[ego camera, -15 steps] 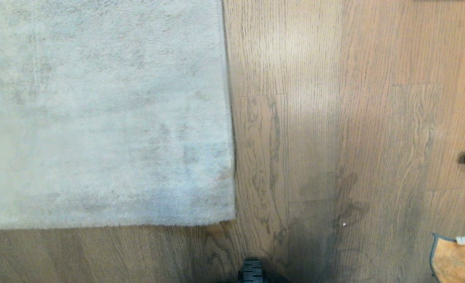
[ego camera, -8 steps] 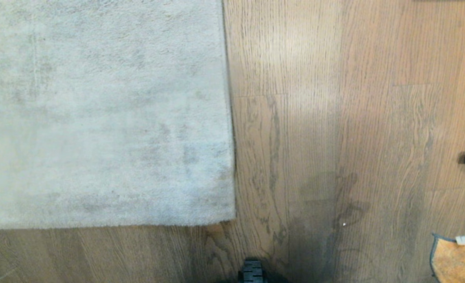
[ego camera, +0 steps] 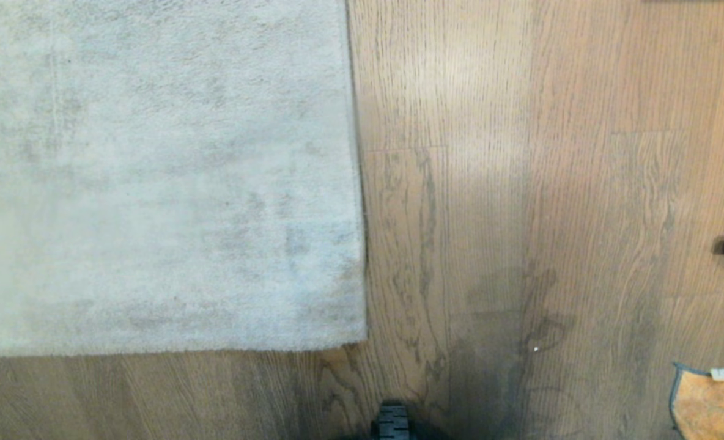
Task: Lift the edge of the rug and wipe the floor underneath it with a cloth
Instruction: Put down the rag
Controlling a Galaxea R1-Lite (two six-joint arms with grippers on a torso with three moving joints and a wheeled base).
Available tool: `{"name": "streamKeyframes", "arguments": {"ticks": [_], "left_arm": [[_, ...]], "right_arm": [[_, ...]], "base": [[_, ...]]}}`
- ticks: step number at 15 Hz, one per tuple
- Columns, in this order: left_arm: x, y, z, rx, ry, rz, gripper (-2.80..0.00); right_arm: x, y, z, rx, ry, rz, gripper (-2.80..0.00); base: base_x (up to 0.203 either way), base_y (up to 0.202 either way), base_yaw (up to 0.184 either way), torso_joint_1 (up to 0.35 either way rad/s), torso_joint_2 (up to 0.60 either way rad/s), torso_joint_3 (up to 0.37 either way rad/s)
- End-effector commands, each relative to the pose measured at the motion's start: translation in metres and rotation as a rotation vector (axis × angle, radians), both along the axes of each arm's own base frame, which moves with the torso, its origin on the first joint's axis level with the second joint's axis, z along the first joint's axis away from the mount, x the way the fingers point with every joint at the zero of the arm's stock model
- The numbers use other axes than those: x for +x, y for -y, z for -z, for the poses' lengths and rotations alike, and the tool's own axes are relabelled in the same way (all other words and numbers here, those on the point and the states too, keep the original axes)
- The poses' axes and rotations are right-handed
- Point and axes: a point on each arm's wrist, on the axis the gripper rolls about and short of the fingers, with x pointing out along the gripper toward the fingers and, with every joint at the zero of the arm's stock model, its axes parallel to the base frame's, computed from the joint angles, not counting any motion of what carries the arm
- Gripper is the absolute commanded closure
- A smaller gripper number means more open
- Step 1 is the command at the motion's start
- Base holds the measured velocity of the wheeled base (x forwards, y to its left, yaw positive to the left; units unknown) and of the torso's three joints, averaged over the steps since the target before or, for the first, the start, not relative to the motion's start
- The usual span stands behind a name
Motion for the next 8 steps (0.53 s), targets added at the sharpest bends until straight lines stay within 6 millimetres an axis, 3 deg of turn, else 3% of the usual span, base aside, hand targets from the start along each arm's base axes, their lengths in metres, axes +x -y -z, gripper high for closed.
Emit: {"name": "streamKeyframes", "arguments": {"ticks": [1,8], "left_arm": [[-0.0026,0.0000,0.0008,-0.002,0.032,-0.001,0.00],[-0.0026,0.0001,0.0029,-0.116,0.015,0.007,0.00]], "right_arm": [[0.0001,0.0000,0.0000,-0.001,-0.002,0.000,0.00],[0.0001,0.0000,0.0000,-0.001,-0.002,-0.001,0.00]], "base": [[0.000,0.000,0.000,0.000,0.00,0.000],[0.000,0.000,0.000,0.000,0.00,0.000]]}}
